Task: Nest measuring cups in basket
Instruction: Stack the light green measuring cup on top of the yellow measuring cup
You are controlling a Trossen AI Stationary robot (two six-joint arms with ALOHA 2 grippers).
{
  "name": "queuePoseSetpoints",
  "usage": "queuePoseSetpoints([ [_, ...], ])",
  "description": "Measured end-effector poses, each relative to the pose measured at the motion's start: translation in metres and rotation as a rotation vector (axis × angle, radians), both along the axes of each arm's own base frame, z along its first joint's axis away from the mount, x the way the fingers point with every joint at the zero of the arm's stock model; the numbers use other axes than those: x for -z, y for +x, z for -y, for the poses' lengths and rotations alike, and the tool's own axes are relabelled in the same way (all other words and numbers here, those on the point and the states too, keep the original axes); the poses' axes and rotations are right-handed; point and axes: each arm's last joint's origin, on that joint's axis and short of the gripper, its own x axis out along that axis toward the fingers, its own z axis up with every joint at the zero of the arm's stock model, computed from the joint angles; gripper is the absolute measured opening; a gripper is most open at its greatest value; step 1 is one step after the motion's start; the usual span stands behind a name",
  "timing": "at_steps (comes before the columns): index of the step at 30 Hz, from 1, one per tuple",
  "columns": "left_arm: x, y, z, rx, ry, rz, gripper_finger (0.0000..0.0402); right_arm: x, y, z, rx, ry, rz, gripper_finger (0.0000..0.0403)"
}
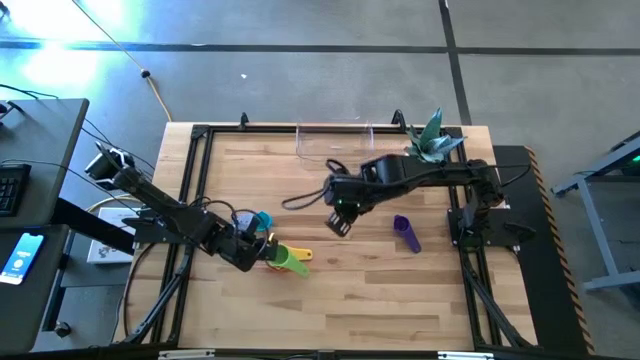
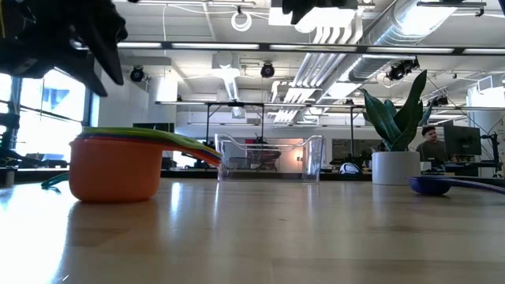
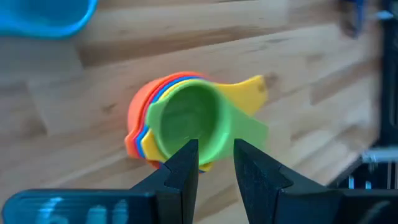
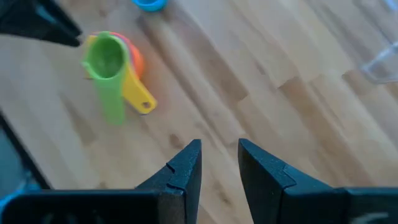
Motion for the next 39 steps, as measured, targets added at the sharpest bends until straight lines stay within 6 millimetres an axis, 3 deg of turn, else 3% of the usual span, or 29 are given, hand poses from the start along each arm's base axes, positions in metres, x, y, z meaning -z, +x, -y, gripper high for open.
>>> queuePoseSetpoints([
  [15,-0.054,-0.035,-0.021,0.384,0.248,0.209,0.0092,-0.006,0.012,-0.077,0.210,0.197,0.282,0.0097],
  [23,-0.066,-0.060,-0.036,0.467,0.323,0.210,0.0092,0.021,0.043,-0.109,0.270,0.259,0.384,0.0097],
  [39,-0.063,-0.086,-0.051,0.522,0.384,0.076,0.0092,0.100,0.102,-0.137,0.415,0.416,0.419,0.0097],
])
